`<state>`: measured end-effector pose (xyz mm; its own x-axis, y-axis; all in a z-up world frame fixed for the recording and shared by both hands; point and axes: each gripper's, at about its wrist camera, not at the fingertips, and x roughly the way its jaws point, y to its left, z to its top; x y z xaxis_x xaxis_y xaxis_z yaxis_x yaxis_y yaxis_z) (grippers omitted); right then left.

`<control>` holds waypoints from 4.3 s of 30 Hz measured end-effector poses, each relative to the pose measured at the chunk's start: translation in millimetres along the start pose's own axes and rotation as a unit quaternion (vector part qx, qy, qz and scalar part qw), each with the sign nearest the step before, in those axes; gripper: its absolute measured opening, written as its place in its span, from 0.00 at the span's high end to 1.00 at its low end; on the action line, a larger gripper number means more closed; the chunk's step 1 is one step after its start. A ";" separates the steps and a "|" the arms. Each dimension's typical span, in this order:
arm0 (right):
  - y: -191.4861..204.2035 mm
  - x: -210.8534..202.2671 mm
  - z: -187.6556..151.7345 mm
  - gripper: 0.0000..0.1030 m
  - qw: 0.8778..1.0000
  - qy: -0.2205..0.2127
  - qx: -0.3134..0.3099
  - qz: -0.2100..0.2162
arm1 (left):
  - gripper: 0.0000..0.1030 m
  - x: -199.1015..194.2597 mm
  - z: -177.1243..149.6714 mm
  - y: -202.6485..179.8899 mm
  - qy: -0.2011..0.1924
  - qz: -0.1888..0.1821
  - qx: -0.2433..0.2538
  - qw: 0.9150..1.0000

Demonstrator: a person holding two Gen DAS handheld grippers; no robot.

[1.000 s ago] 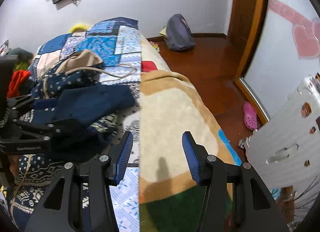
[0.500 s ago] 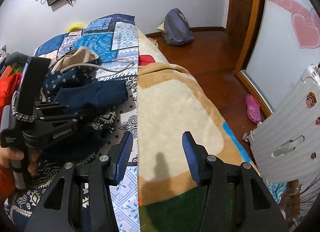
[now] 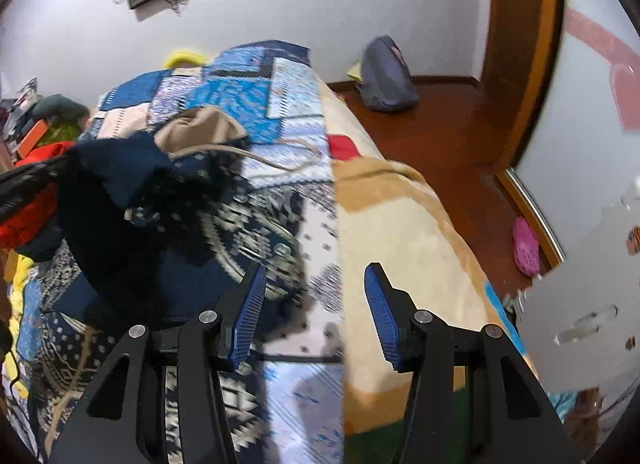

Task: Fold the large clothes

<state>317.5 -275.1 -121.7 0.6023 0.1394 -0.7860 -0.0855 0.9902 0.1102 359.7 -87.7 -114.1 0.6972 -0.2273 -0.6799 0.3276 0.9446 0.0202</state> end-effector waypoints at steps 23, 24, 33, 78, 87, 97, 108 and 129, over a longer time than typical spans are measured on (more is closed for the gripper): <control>67.9 96.4 -15.1 0.50 0.988 0.137 -0.033 0.056 | 0.70 -17.3 -183.1 164.9 0.112 0.085 -0.199 0.970; 68.6 95.8 -15.5 0.50 0.989 0.136 -0.036 0.053 | 0.62 -18.8 -189.7 168.8 0.110 0.084 -0.210 0.968; 77.6 100.3 -19.7 0.49 0.988 0.144 -0.057 0.029 | 0.58 -31.5 -240.3 211.3 0.078 0.002 -0.367 0.927; 102.4 41.4 69.2 0.47 0.996 -0.005 -0.076 0.037 | 0.42 -37.5 -56.8 154.9 0.003 0.092 -0.141 0.986; 92.4 84.6 122.1 0.47 0.996 -0.002 0.008 0.086 | 0.34 55.8 9.6 162.1 0.046 0.056 -0.129 0.989; 91.9 185.3 142.6 0.47 0.991 0.086 0.046 0.086 | 0.34 148.7 39.1 173.7 0.105 0.032 -0.121 0.987; 78.5 254.1 137.2 0.73 0.983 0.139 0.100 0.069 | 0.35 218.4 20.1 174.9 0.145 0.078 -0.119 0.979; 156.5 55.4 133.1 0.93 0.984 -0.014 -0.089 0.153 | 0.89 32.9 10.0 154.3 0.042 0.014 -0.118 0.992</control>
<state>443.2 -112.2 -67.1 0.5486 0.4331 -0.7152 -0.4023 0.8866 0.2283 439.6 48.2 -126.1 0.6452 -0.1884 -0.7404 0.1428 0.9818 -0.1254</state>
